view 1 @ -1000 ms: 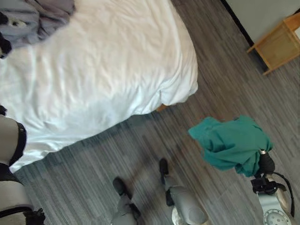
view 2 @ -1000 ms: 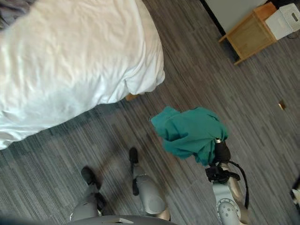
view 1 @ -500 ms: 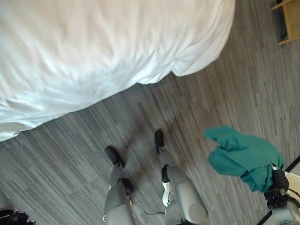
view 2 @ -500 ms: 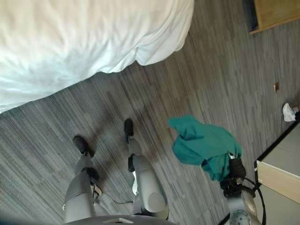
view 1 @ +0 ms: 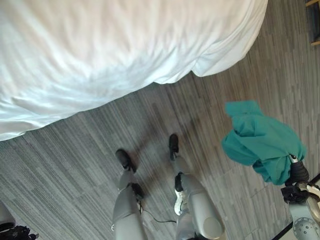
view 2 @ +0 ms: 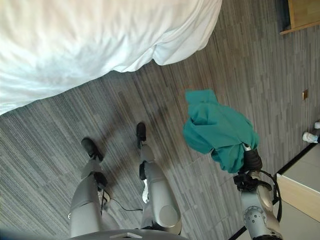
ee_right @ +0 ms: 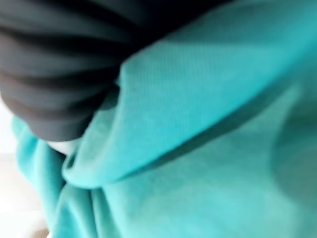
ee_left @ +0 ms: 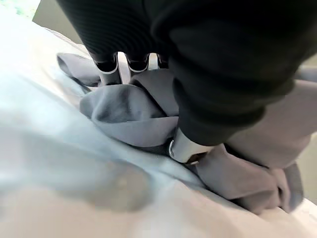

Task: Pick up bed clothes into laundry basket.

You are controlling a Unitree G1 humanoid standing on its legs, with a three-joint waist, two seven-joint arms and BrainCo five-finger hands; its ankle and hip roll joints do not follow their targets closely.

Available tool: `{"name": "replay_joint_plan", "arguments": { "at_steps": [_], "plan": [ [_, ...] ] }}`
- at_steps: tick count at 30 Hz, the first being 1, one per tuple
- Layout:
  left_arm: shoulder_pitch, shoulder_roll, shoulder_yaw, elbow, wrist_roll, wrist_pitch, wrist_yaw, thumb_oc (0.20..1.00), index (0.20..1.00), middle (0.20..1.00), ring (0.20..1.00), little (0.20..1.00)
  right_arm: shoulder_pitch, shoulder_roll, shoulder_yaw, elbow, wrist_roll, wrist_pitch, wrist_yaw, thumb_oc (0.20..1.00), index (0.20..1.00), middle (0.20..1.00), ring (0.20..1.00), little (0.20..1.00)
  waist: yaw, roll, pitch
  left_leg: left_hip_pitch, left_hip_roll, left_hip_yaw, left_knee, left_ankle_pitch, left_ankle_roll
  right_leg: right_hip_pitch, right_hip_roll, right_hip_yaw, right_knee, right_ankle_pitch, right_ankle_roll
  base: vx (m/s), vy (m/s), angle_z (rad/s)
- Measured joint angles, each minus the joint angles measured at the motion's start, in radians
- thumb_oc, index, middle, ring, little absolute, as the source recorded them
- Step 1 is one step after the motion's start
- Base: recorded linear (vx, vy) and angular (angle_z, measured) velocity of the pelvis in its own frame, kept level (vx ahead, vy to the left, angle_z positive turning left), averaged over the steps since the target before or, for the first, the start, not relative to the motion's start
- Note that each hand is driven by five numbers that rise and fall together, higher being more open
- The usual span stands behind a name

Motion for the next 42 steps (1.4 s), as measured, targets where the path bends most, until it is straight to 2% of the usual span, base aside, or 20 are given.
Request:
{"name": "replay_joint_plan", "arguments": {
  "at_steps": [3,7,9,11,12,16,18,21,22,23,25,26,29,33,34,35,36,37,39,42],
  "plan": [
    [0.0,-0.023,-0.022,-0.011,0.003,-0.004,-0.004,0.2,0.2,0.2,0.2,0.2,0.0,0.0,0.0,0.005,0.0,0.0,0.003,0.2,0.2,0.2,0.2,0.2,-0.002,0.0,0.0,-0.016,-0.004,-0.001,0.014,-0.007,0.01,-0.008,-0.001,0.0,0.0,0.0,0.0,-0.01,0.0,0.02],
    [0.036,-0.031,-0.008,-0.025,0.003,-0.01,-0.021,0.2,0.2,0.2,0.2,0.2,-0.001,0.001,0.003,0.054,0.0,0.001,0.011,0.2,0.2,0.2,0.2,0.2,0.004,-0.001,-0.003,-0.072,0.015,-0.011,0.133,-0.056,0.005,-0.012,-0.001,0.0,0.0,0.0,0.0,-0.05,-0.005,-0.04],
    [0.142,-0.017,0.09,-0.097,-0.004,-0.013,-0.021,0.2,0.2,0.2,0.2,0.2,-0.007,0.003,0.019,0.075,0.0,0.002,0.01,0.2,0.2,0.2,0.2,0.2,0.024,0.005,-0.005,-0.084,0.026,-0.01,0.175,-0.073,0.003,-0.006,-0.003,0.002,0.0,0.0,0.0,-0.05,-0.005,-0.09],
    [0.324,0.006,0.287,-0.209,-0.086,-0.043,-0.017,0.2,0.2,0.2,0.2,0.2,-0.022,0.028,0.03,0.092,0.001,0.002,0.003,0.2,0.2,0.2,0.2,0.2,0.033,0.009,-0.006,-0.061,0.027,-0.003,0.175,-0.074,0.002,0.01,-0.002,0.001,0.0,0.0,0.0,-0.04,-0.008,-0.05],
    [0.363,0.005,0.292,-0.214,-0.115,-0.046,-0.018,0.2,0.2,0.2,0.2,0.2,-0.029,0.035,0.038,0.099,0.001,0.002,-0.001,0.2,0.2,0.2,0.2,0.2,0.048,0.015,-0.006,-0.054,0.029,-0.003,0.175,-0.068,0.008,0.018,-0.003,-0.001,0.0,-0.001,-0.001,-0.05,-0.009,-0.03],
    [0.596,0.015,0.419,-0.321,-0.198,-0.055,-0.021,0.2,0.2,0.2,0.2,0.2,-0.062,0.058,0.05,0.115,0.001,0.002,-0.011,0.2,0.2,0.2,0.2,0.2,0.094,0.038,-0.006,0.013,0.014,0.003,0.168,-0.063,0.01,0.086,-0.016,-0.023,0.0,-0.058,-0.064,-0.03,-0.015,0.08],
    [0.724,0.013,0.53,-0.382,-0.236,-0.061,-0.021,0.2,0.2,0.2,0.2,0.2,-0.078,0.076,0.054,0.128,0.001,0.001,-0.025,0.2,0.2,0.2,0.2,0.2,0.114,0.046,0.0,0.061,0.007,0.007,0.162,-0.063,0.009,0.133,-0.021,-0.03,0.0,-0.091,-0.06,-0.03,-0.028,0.05],
    [0.848,0.021,0.591,-0.447,-0.236,-0.06,-0.02,0.2,0.2,0.2,0.2,0.2,-0.089,0.085,0.064,0.137,0.001,0.001,-0.041,0.2,0.2,0.2,0.2,0.2,0.138,0.056,0.006,0.141,-0.01,-0.001,0.121,-0.049,-0.009,0.211,-0.036,-0.041,0.0,-0.163,-0.046,-0.01,-0.051,0.16],
    [0.961,0.021,0.664,-0.526,-0.236,-0.063,-0.02,0.2,0.2,0.2,0.2,0.2,-0.113,0.091,0.063,0.168,0.001,0.0,-0.054,0.2,0.2,0.2,0.2,0.2,0.14,0.062,0.011,0.201,-0.014,0.001,0.089,-0.034,-0.019,0.254,-0.032,-0.049,0.0,-0.172,-0.048,-0.05,-0.081,0.24],
    [1.009,0.012,0.671,-0.545,-0.236,-0.071,-0.021,0.2,0.2,0.2,0.2,0.2,-0.12,0.086,0.064,0.173,0.001,-0.001,-0.054,0.2,0.2,0.2,0.2,0.2,0.164,0.081,0.011,0.245,-0.013,-0.007,0.056,-0.022,-0.032,0.292,-0.03,-0.055,-0.001,-0.189,-0.045,-0.05,-0.066,0.14],
    [1.073,0.025,0.729,-0.603,-0.236,-0.074,-0.021,0.2,0.2,0.2,0.2,0.2,-0.13,0.087,0.063,0.189,0.001,-0.002,-0.058,0.2,0.2,0.2,0.2,0.2,0.163,0.086,0.015,0.288,-0.017,-0.008,0.013,0.006,-0.035,0.314,-0.023,-0.067,-0.001,-0.195,-0.048,0.0,-0.091,0.09],
    [1.083,0.025,0.741,-0.606,-0.236,-0.081,-0.021,0.2,0.2,0.2,0.2,0.2,-0.134,0.086,0.063,0.203,0.0,-0.001,-0.063,0.2,0.2,0.2,0.2,0.2,0.183,0.094,0.018,0.327,-0.018,-0.009,-0.028,0.027,-0.037,0.336,-0.017,-0.068,-0.001,-0.199,-0.052,0.02,-0.075,0.02],
    [1.091,0.026,0.74,-0.61,-0.234,-0.078,-0.022,0.2,0.2,0.2,0.2,0.2,-0.125,0.086,0.058,0.209,0.0,0.002,-0.071,0.2,0.2,0.2,0.2,0.2,0.182,0.098,0.018,0.435,-0.019,-0.022,-0.133,0.075,-0.051,0.407,-0.004,-0.081,-0.001,-0.215,-0.054,0.0,-0.062,0.08],
    [0.969,0.026,0.614,-0.571,-0.213,-0.078,-0.029,0.2,0.2,0.2,0.2,0.2,-0.116,0.083,0.021,0.213,0.0,0.001,-0.073,0.2,0.2,0.2,0.2,0.2,0.181,0.103,0.02,0.463,-0.022,-0.042,-0.199,0.115,-0.056,0.419,0.005,-0.102,-0.001,-0.224,-0.054,-0.01,-0.029,0.14],
    [0.961,0.026,0.611,-0.563,-0.211,-0.077,-0.038,0.539,0.539,0.539,0.539,0.539,-0.12,0.081,0.021,0.211,0.0,0.001,-0.072,0.2,0.2,0.2,0.2,0.2,0.171,0.105,0.02,0.463,-0.024,-0.047,-0.205,0.12,-0.053,0.419,0.005,-0.107,-0.001,-0.223,-0.055,-0.01,-0.005,0.15],
    [0.938,0.025,0.574,-0.526,-0.205,-0.077,-0.051,1.0,1.0,1.0,1.0,1.0,-0.119,0.081,0.02,0.211,0.0,0.001,-0.072,0.2,0.2,0.2,0.2,0.2,0.156,0.105,0.02,0.462,-0.025,-0.049,-0.205,0.122,-0.054,0.419,0.005,-0.109,-0.001,-0.222,-0.056,-0.01,-0.005,0.09],
    [0.906,0.025,0.53,-0.49,-0.193,-0.075,-0.063,1.0,1.0,1.0,1.0,1.0,-0.116,0.081,0.02,0.209,0.0,0.001,-0.072,0.2,0.2,0.2,0.2,0.2,0.155,0.105,0.02,0.462,-0.025,-0.049,-0.205,0.123,-0.054,0.419,0.004,-0.109,-0.001,-0.222,-0.056,0.0,0.008,0.03],
    [0.881,0.021,0.499,-0.456,-0.186,-0.072,-0.069,0.827,0.827,0.827,0.827,0.827,-0.113,0.081,0.021,0.209,0.0,0.002,-0.07,0.2,0.2,0.2,0.2,0.2,0.151,0.105,0.021,0.461,-0.026,-0.049,-0.205,0.123,-0.054,0.419,0.004,-0.109,-0.001,-0.222,-0.056,0.0,0.0,0.0],
    [0.861,0.01,0.492,-0.421,-0.177,-0.064,-0.081,1.0,1.0,1.0,1.0,1.0,-0.106,0.081,0.021,0.205,0.0,0.003,-0.065,0.2,0.2,0.2,0.2,0.2,0.14,0.106,0.021,0.46,-0.027,-0.049,-0.206,0.124,-0.052,0.418,0.003,-0.108,-0.001,-0.222,-0.056,0.0,0.0,0.0],
    [0.848,-0.002,0.489,-0.395,-0.175,-0.056,-0.093,1.0,1.0,1.0,1.0,1.0,-0.098,0.079,0.019,0.202,0.001,0.003,-0.066,0.2,0.2,0.2,0.2,0.2,0.124,0.106,0.021,0.46,-0.028,-0.044,-0.205,0.124,-0.052,0.413,0.003,-0.104,-0.001,-0.223,-0.056,0.0,0.032,-0.04]
  ]
}}
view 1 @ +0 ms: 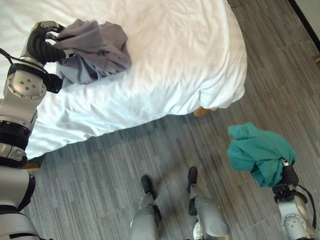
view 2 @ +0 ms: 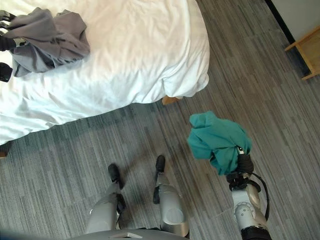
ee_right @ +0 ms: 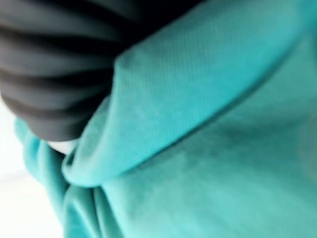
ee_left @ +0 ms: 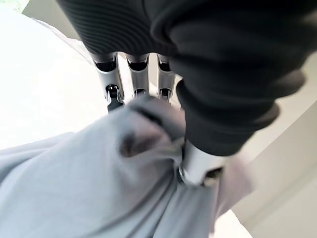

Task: Pick up bed clothes into laundry basket.

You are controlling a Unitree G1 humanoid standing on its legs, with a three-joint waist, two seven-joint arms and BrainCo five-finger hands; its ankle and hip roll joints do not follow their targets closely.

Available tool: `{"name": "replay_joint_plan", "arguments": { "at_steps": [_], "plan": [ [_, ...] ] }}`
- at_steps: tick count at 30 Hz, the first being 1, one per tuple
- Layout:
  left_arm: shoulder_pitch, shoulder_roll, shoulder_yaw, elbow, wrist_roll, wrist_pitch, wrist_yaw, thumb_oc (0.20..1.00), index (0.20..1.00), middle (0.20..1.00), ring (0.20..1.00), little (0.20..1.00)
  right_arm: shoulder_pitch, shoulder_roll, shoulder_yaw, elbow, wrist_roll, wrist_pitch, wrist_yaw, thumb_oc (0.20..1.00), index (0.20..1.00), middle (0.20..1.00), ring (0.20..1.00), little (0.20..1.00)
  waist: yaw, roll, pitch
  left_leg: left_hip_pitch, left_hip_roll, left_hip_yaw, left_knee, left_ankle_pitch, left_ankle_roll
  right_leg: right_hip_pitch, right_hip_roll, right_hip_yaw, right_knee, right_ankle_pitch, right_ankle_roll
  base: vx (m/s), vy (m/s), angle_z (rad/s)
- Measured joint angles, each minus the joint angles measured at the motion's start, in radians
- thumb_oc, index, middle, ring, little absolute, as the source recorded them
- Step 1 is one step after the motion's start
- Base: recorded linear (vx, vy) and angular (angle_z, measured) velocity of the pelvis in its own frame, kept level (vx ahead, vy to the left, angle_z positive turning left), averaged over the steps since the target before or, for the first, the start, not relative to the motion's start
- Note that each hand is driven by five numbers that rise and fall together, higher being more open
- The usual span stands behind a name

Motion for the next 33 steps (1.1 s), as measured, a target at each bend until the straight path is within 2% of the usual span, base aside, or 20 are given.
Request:
{"name": "replay_joint_plan", "arguments": {
  "at_steps": [1,7,13,17,20,21,28,33],
  "plan": [
    [-0.076,-0.03,-0.05,0.097,0.008,0.009,-0.009,1.0,1.0,1.0,1.0,1.0,0.008,-0.007,0.003,-0.011,0.0,0.002,0.0,0.2,0.2,0.2,0.2,0.2,0.0,0.003,0.002,-0.006,-0.001,0.001,0.0,-0.001,-0.001,-0.008,0.0,0.002,0.0,-0.001,0.001,-0.01,0.031,-0.05],
    [-0.246,-0.056,-0.151,0.261,0.097,0.025,-0.017,1.0,1.0,1.0,1.0,1.0,0.015,-0.012,0.007,-0.055,0.0,0.002,0.001,0.2,0.2,0.2,0.2,0.2,-0.039,0.003,0.001,-0.035,-0.007,0.023,0.0,-0.001,0.001,-0.05,-0.004,0.027,0.0,0.009,-0.002,0.01,0.038,-0.09],
    [-0.27,-0.064,-0.153,0.267,0.118,0.024,-0.029,1.0,1.0,1.0,1.0,1.0,0.019,-0.014,0.01,-0.077,0.0,0.002,0.002,0.2,0.2,0.2,0.2,0.2,-0.055,0.001,0.0,-0.032,-0.007,0.048,0.0,-0.009,0.004,-0.06,-0.003,0.05,0.001,0.011,-0.002,0.01,0.027,-0.12],
    [-0.271,-0.068,-0.195,0.269,0.158,0.024,-0.043,1.0,1.0,1.0,1.0,1.0,0.02,-0.021,0.01,-0.077,0.0,0.002,0.003,0.2,0.2,0.2,0.2,0.2,-0.056,0.0,0.0,-0.036,-0.008,0.049,0.0,-0.009,0.003,-0.066,-0.003,0.051,0.001,0.011,-0.002,0.02,0.006,0.0],
    [-0.308,-0.085,-0.292,0.41,0.249,0.041,-0.083,1.0,1.0,1.0,1.0,1.0,0.019,-0.041,0.01,-0.078,0.0,0.006,0.017,0.2,0.2,0.2,0.2,0.2,-0.062,-0.002,-0.001,-0.049,-0.01,0.048,-0.001,-0.016,-0.006,-0.079,-0.005,0.054,0.0,0.011,0.003,0.05,0.014,-0.01],
    [-0.327,-0.095,-0.316,0.496,0.357,0.086,-0.104,1.0,1.0,1.0,1.0,1.0,0.028,-0.038,0.011,-0.077,0.0,0.012,0.02,0.2,0.2,0.2,0.2,0.2,-0.066,-0.005,-0.004,-0.059,-0.009,0.051,0.0,-0.015,-0.005,-0.091,-0.002,0.057,0.0,0.013,0.001,0.01,0.0,-0.05],
    [-0.327,-0.081,-0.303,0.499,0.461,0.09,-0.157,1.0,1.0,1.0,1.0,1.0,0.048,-0.034,0.022,-0.079,0.0,0.041,0.022,0.2,0.2,0.2,0.2,0.2,-0.064,-0.006,-0.004,-0.059,-0.009,0.054,0.0,-0.014,-0.002,-0.093,0.0,0.061,0.001,0.014,0.001,0.01,0.004,-0.01],
    [-0.301,-0.065,-0.245,0.396,0.409,0.078,-0.147,1.0,1.0,1.0,1.0,1.0,0.05,-0.066,0.046,-0.108,0.0,0.039,0.023,0.2,0.2,0.2,0.2,0.2,-0.065,-0.015,-0.003,-0.098,-0.013,0.053,0.0,-0.016,-0.005,-0.132,-0.001,0.067,0.001,0.022,0.009,-0.02,0.005,0.01]
  ]
}}
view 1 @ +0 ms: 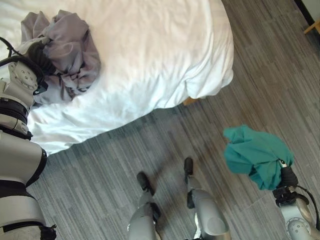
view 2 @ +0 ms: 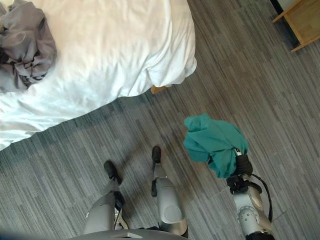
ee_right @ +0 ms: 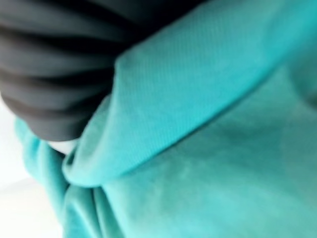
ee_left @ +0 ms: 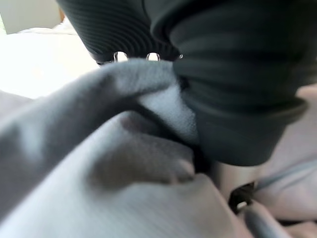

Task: Pick up bed clothes into laundry basket.

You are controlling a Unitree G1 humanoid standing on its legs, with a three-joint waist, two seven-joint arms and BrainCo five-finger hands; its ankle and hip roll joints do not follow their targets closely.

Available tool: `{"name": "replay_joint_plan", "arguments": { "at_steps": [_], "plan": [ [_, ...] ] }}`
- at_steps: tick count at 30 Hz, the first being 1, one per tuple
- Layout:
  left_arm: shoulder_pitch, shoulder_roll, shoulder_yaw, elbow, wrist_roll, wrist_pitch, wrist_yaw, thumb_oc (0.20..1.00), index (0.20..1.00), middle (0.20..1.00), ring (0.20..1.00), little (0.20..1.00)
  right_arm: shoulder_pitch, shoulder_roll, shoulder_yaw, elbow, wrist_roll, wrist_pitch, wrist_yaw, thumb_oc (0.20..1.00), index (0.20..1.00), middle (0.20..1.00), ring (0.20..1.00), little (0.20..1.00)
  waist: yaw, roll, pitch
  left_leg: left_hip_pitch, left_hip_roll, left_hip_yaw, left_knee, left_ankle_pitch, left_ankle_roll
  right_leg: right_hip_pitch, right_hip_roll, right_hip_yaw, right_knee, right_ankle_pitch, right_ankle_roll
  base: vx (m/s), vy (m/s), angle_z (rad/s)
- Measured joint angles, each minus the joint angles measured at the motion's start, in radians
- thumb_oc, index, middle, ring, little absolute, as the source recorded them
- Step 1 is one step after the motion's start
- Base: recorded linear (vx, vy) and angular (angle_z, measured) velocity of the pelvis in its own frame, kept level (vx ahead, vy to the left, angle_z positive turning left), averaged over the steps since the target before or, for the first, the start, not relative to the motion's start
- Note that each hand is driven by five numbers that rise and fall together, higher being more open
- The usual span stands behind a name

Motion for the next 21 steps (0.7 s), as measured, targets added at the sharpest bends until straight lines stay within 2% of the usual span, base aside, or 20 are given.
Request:
{"name": "replay_joint_plan", "arguments": {
  "at_steps": [3,8,9,10,11,16,19,20,21],
  "plan": [
    [0.003,0.011,0.017,-0.009,-0.051,-0.02,0.035,1.0,1.0,1.0,1.0,1.0,-0.007,-0.014,0.004,-0.037,0.0,-0.007,0.001,0.2,0.2,0.2,0.2,0.2,-0.009,-0.021,0.005,-0.048,-0.002,0.005,0.0,0.01,0.012,-0.051,-0.001,0.008,0.0,0.011,0.001,-0.01,-0.008,-0.04],
    [-0.034,0.022,0.021,0.011,-0.078,-0.034,0.064,1.0,1.0,1.0,1.0,1.0,0.004,-0.012,0.003,-0.044,-0.001,-0.021,-0.001,0.2,0.2,0.2,0.2,0.2,-0.015,-0.03,0.008,-0.089,-0.002,0.001,0.0,0.015,0.013,-0.09,-0.001,0.006,0.0,0.012,0.003,0.0,-0.001,0.01],
    [-0.04,0.022,0.022,0.015,-0.078,-0.034,0.065,0.843,0.843,0.843,0.843,0.843,0.007,-0.01,0.003,-0.043,-0.001,-0.023,-0.001,0.2,0.2,0.2,0.2,0.2,-0.015,-0.03,0.009,-0.093,-0.001,0.001,0.0,0.015,0.012,-0.094,0.0,0.006,0.0,0.011,0.005,0.0,0.0,0.0],
    [-0.043,0.021,0.027,0.018,-0.078,-0.034,0.065,0.347,0.347,0.347,0.347,0.347,0.009,-0.009,0.004,-0.043,-0.001,-0.023,-0.001,0.2,0.2,0.2,0.2,0.2,-0.015,-0.03,0.009,-0.095,-0.001,0.001,0.0,0.015,0.012,-0.097,0.0,0.007,0.0,0.009,0.008,0.0,0.0,0.0],
    [-0.042,0.021,0.036,0.018,-0.078,-0.034,0.066,0.2,0.2,0.2,0.2,0.2,0.011,-0.007,0.004,-0.043,-0.001,-0.023,-0.001,0.2,0.2,0.2,0.2,0.2,-0.015,-0.03,0.009,-0.095,-0.001,0.002,0.0,0.015,0.012,-0.097,0.0,0.007,0.0,0.009,0.008,0.0,0.0,0.0],
    [-0.036,0.037,0.124,0.019,-0.103,-0.031,0.092,0.2,0.2,0.2,0.2,0.2,0.012,-0.006,0.003,-0.037,-0.001,-0.023,0.001,0.2,0.2,0.2,0.2,0.2,-0.012,-0.027,0.011,-0.091,0.0,0.006,0.0,0.015,0.012,-0.096,0.002,0.011,0.0,0.013,0.003,0.0,-0.007,-0.02],
    [0.068,0.036,0.219,-0.046,-0.18,-0.026,0.107,0.2,0.2,0.2,0.2,0.2,0.006,-0.004,0.003,-0.032,-0.002,-0.024,0.0,0.2,0.2,0.2,0.2,0.2,-0.003,-0.01,0.021,-0.05,0.005,0.01,0.0,0.016,0.013,-0.056,-0.001,0.013,0.0,0.014,0.002,-0.03,-0.066,-0.07],
    [0.359,0.045,0.505,-0.37,-0.277,0.004,0.128,0.2,0.2,0.2,0.2,0.2,0.005,0.011,-0.019,-0.04,-0.002,-0.031,-0.002,0.2,0.2,0.2,0.2,0.2,0.017,0.009,0.031,-0.022,0.007,0.012,0.0,0.011,0.01,-0.031,-0.002,0.01,0.0,0.014,0.002,0.04,-0.077,-0.04],
    [0.703,-0.027,0.725,-0.708,-0.408,-0.057,0.148,0.2,0.2,0.2,0.2,0.2,0.008,0.013,-0.057,-0.035,-0.003,-0.033,-0.014,0.2,0.2,0.2,0.2,0.2,0.042,0.045,0.053,0.022,0.007,0.001,0.0,0.003,0.007,0.016,-0.001,0.007,0.0,0.011,0.002,0.04,-0.055,0.02]
  ]
}}
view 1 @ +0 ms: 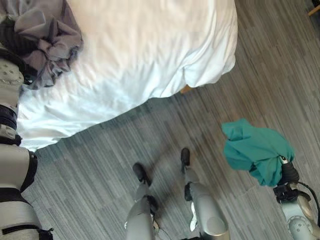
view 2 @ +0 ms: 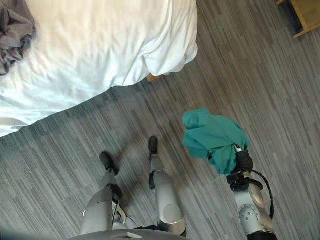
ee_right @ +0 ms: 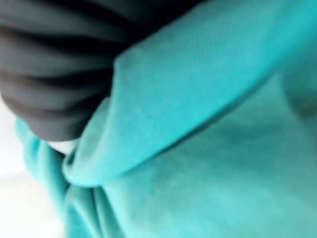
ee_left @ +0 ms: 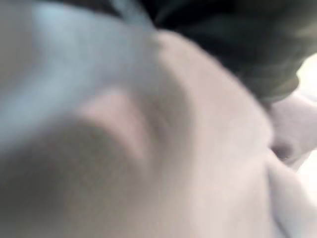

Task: Pick up bed clothes into laundry basket.

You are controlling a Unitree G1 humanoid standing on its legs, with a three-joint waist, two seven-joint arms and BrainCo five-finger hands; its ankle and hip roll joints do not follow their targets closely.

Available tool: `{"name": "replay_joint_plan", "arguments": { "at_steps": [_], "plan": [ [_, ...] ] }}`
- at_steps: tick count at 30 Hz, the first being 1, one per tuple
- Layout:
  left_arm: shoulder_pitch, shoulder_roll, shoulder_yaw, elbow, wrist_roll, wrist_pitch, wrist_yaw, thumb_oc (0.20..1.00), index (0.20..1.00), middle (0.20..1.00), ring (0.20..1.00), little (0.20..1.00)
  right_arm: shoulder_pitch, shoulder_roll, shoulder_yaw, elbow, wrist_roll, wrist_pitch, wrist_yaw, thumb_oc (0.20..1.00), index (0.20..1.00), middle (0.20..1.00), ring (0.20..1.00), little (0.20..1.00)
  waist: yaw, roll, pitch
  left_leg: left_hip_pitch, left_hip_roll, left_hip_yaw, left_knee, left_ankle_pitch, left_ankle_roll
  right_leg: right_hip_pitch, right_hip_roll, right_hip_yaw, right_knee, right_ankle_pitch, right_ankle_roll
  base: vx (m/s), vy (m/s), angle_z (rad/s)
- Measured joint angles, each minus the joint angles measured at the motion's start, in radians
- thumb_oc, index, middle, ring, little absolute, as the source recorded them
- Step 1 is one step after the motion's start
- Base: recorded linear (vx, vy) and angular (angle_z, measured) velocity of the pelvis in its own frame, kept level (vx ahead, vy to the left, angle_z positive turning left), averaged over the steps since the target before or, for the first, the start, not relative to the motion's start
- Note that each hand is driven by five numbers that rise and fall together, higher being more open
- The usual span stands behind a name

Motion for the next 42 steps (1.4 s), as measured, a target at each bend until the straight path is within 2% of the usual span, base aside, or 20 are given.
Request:
{"name": "replay_joint_plan", "arguments": {
  "at_steps": [2,3,5,6,8,9,11,14,15,16,18,21,26,34,35,36,38,39,40,42],
  "plan": [
    [0.241,-0.056,0.064,-0.215,-0.08,-0.028,-0.01,0.2,0.2,0.2,0.2,0.2,-0.002,0.007,-0.04,0.002,-0.009,-0.005,-0.019,0.2,0.2,0.2,0.2,0.2,0.021,0.02,0.01,0.041,-0.001,-0.012,0.0,-0.015,-0.005,0.043,-0.001,-0.002,-0.001,-0.023,-0.003,0.04,-0.034,0.12],
    [0.335,-0.113,0.082,-0.271,-0.119,-0.04,-0.011,0.2,0.2,0.2,0.2,0.2,-0.008,0.017,-0.062,0.005,-0.031,-0.015,-0.035,0.2,0.2,0.2,0.2,0.2,0.051,0.036,0.009,0.056,-0.001,-0.016,0.0,-0.017,-0.007,0.063,-0.003,-0.007,0.0,-0.035,0.0,0.05,-0.037,0.11],
    [0.523,-0.265,0.151,-0.357,-0.184,-0.048,-0.008,0.2,0.2,0.2,0.2,0.2,-0.036,0.044,-0.098,0.012,-0.063,-0.023,-0.068,0.2,0.2,0.2,0.2,0.2,0.061,0.051,0.009,0.096,-0.002,-0.03,0.0,-0.021,-0.008,0.106,-0.001,-0.013,-0.001,-0.043,-0.001,0.06,-0.043,0.15],
    [0.624,-0.353,0.166,-0.371,-0.217,-0.04,-0.008,0.2,0.2,0.2,0.2,0.2,-0.05,0.038,-0.103,0.008,-0.104,-0.027,-0.088,0.2,0.2,0.2,0.2,0.2,0.09,0.065,0.005,0.118,0.001,-0.036,0.0,-0.021,-0.009,0.134,-0.001,-0.023,-0.001,-0.051,-0.002,0.05,-0.04,0.15],
    [0.769,-0.497,0.241,-0.431,-0.254,-0.04,-0.005,0.2,0.2,0.2,0.2,0.2,-0.07,0.045,-0.113,-0.014,-0.175,-0.032,-0.106,0.2,0.2,0.2,0.2,0.2,0.094,0.066,0.004,0.169,0.001,-0.04,0.0,-0.024,-0.009,0.189,-0.001,-0.029,-0.001,-0.06,0.0,0.07,-0.077,0.16],
    [0.813,-0.521,0.243,-0.44,-0.275,-0.037,-0.013,0.2,0.2,0.2,0.2,0.2,-0.084,0.054,-0.128,-0.027,-0.201,-0.033,-0.111,0.2,0.2,0.2,0.2,0.2,0.114,0.076,-0.002,0.194,0.003,-0.048,0.0,-0.033,-0.012,0.221,-0.004,-0.043,0.0,-0.076,0.002,0.06,-0.077,0.15],
    [0.857,-0.589,0.249,-0.448,-0.333,-0.036,-0.02,0.2,0.2,0.2,0.2,0.2,-0.08,0.067,-0.155,-0.065,-0.236,-0.04,-0.12,0.2,0.2,0.2,0.2,0.2,0.117,0.089,-0.026,0.243,0.002,-0.062,-0.005,-0.045,-0.013,0.276,-0.007,-0.05,-0.001,-0.093,0.01,0.01,-0.113,0.18],
    [0.901,-0.656,0.267,-0.511,-0.377,-0.027,-0.036,0.2,0.2,0.2,0.2,0.2,-0.081,0.074,-0.157,-0.136,-0.265,-0.039,-0.12,0.2,0.2,0.2,0.2,0.2,0.132,0.111,-0.075,0.282,0.006,-0.066,-0.005,-0.045,-0.01,0.321,-0.006,-0.058,-0.001,-0.1,0.004,0.0,-0.123,0.08],
    [0.912,-0.668,0.266,-0.545,-0.376,-0.015,-0.044,0.2,0.2,0.2,0.2,0.2,-0.071,0.081,-0.156,-0.181,-0.273,-0.028,-0.124,0.2,0.2,0.2,0.2,0.2,0.135,0.114,-0.079,0.305,0.007,-0.064,0.0,-0.042,-0.007,0.342,-0.005,-0.062,0.0,-0.095,-0.002,0.0,-0.163,0.0],
    [0.927,-0.682,0.242,-0.576,-0.376,-0.015,-0.067,0.2,0.2,0.2,0.2,0.2,-0.039,0.089,-0.143,-0.233,-0.283,-0.032,-0.112,0.2,0.2,0.2,0.2,0.2,0.136,0.12,-0.113,0.328,0.008,-0.066,-0.006,-0.049,-0.009,0.367,0.0,-0.058,-0.001,-0.105,0.005,-0.01,-0.123,0.01],
    [0.933,-0.708,0.227,-0.578,-0.377,-0.014,-0.096,0.2,0.2,0.2,0.2,0.2,-0.031,0.078,-0.117,-0.247,-0.315,-0.032,-0.102,0.2,0.2,0.2,0.2,0.2,0.138,0.133,-0.157,0.349,0.012,-0.068,-0.005,-0.058,-0.015,0.388,0.003,-0.065,-0.001,-0.117,0.003,-0.01,-0.131,0.03],
    [0.939,-0.761,0.147,-0.573,-0.377,0.005,-0.133,0.2,0.2,0.2,0.2,0.2,0.022,0.07,-0.059,-0.276,-0.386,-0.013,-0.095,0.2,0.2,0.2,0.2,0.2,0.135,0.152,-0.222,0.41,0.016,-0.086,-0.006,-0.065,-0.014,0.461,0.009,-0.081,-0.001,-0.133,0.003,0.03,-0.125,0.13],
    [0.96,-0.785,0.082,-0.561,-0.375,0.035,-0.167,0.2,0.2,0.2,0.2,0.2,0.07,0.06,-0.026,-0.276,-0.477,0.022,-0.08,0.2,0.2,0.2,0.2,0.2,0.137,0.154,-0.284,0.449,0.026,-0.117,-0.006,-0.075,-0.025,0.523,0.017,-0.11,-0.001,-0.153,-0.002,0.03,-0.112,0.17],
    [0.986,-0.781,0.09,-0.565,-0.373,0.04,-0.171,0.2,0.2,0.2,0.2,0.2,0.1,0.051,-0.061,-0.28,-0.514,0.033,-0.075,0.2,0.2,0.2,0.2,0.2,0.135,0.155,-0.318,0.481,0.028,-0.129,-0.006,-0.075,-0.024,0.561,0.018,-0.125,-0.001,-0.157,-0.002,0.02,-0.042,0.06],
    [1.004,-0.781,0.101,-0.565,-0.371,0.041,-0.172,0.2,0.2,0.2,0.2,0.2,0.112,0.055,-0.097,-0.28,-0.547,0.033,-0.076,0.2,0.2,0.2,0.2,0.2,0.135,0.145,-0.315,0.479,0.025,-0.138,-0.006,-0.073,-0.022,0.566,0.016,-0.132,0.0,-0.162,0.0,0.0,-0.002,-0.09],
    [1.001,-0.783,0.113,-0.552,-0.237,0.029,-0.137,0.2,0.2,0.2,0.2,0.2,0.115,0.054,-0.095,-0.253,-0.544,0.027,-0.06,0.2,0.2,0.2,0.2,0.2,0.139,0.141,-0.342,0.45,0.028,-0.112,-0.006,-0.074,-0.023,0.517,0.019,-0.115,0.017,-0.169,0.002,0.0,0.002,-0.2],
    [0.972,-0.772,0.157,-0.531,-0.116,0.024,-0.101,0.2,0.2,0.2,0.2,0.2,0.1,0.054,-0.079,-0.2,-0.545,0.032,-0.051,0.2,0.2,0.2,0.2,0.2,0.135,0.124,-0.361,0.388,0.035,-0.09,-0.006,-0.074,-0.022,0.433,0.02,-0.099,0.053,-0.176,0.001,0.0,0.002,-0.17],
    [0.922,-0.763,0.183,-0.509,-0.075,0.024,-0.081,0.2,0.2,0.2,0.2,0.2,0.099,0.055,-0.077,-0.172,-0.545,0.041,-0.053,0.2,0.2,0.2,0.2,0.2,0.13,0.112,-0.359,0.357,0.036,-0.086,-0.006,-0.064,-0.009,0.406,0.021,-0.096,0.053,-0.167,0.0,0.0,0.0,0.0],
    [0.893,-0.757,0.202,-0.5,-0.046,0.024,-0.073,0.2,0.2,0.2,0.2,0.2,0.098,0.057,-0.067,-0.145,-0.546,0.047,-0.055,0.2,0.2,0.2,0.2,0.2,0.113,0.084,-0.347,0.356,0.036,-0.083,-0.006,-0.044,0.007,0.408,0.025,-0.094,0.048,-0.155,0.004,-0.02,-0.015,0.04],
    [0.854,-0.741,0.193,-0.497,-0.041,0.024,-0.052,0.2,0.2,0.2,0.2,0.2,0.083,0.073,-0.057,-0.125,-0.546,0.048,-0.06,0.2,0.2,0.2,0.2,0.2,0.084,0.045,-0.356,0.358,0.031,-0.081,-0.006,-0.047,0.003,0.41,0.018,-0.088,0.048,-0.156,0.005,-0.03,-0.061,-0.05]
  ]
}}
